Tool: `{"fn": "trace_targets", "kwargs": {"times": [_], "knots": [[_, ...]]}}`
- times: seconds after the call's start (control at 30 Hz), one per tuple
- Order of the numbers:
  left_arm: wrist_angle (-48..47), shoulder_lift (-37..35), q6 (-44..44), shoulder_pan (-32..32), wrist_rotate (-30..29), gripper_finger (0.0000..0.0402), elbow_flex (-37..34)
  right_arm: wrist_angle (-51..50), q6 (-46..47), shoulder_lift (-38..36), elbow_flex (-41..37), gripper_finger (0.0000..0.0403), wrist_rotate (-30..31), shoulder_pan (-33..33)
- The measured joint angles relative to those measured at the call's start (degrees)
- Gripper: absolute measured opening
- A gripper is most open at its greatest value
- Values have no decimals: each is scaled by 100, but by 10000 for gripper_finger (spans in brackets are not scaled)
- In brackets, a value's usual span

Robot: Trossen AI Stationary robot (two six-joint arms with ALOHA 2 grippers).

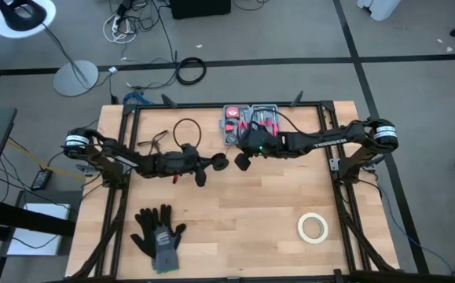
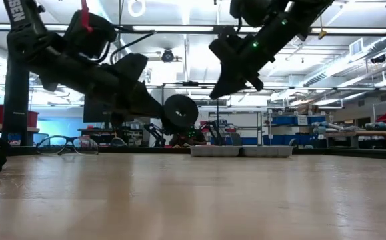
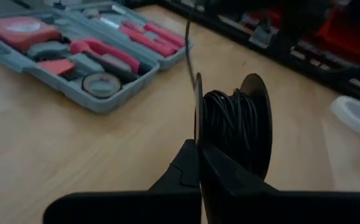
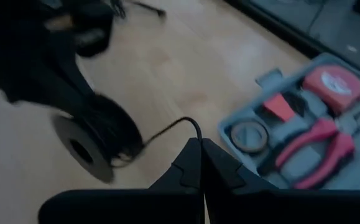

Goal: Coil cords
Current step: Coil the black wire onto the black spool

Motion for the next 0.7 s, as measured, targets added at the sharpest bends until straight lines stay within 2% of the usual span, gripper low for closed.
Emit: {"fn": "trace_targets", "kwargs": {"times": [0.13, 0.37, 0.57, 0.7], "knots": [[-399, 2, -8, 1, -92, 0, 130, 432, -247, 2, 0, 0, -123, 78], [-413, 2, -207, 17, -596, 0, 148, 1750, -399, 193, 9, 0, -464, 247], [-67, 2, -363, 17, -829, 0, 145, 2923, -394, 1175, 8, 0, -1039, 319], [84, 2, -546, 17, -891, 0, 145, 3363, -332, 1726, 4, 1, -1047, 387]]}}
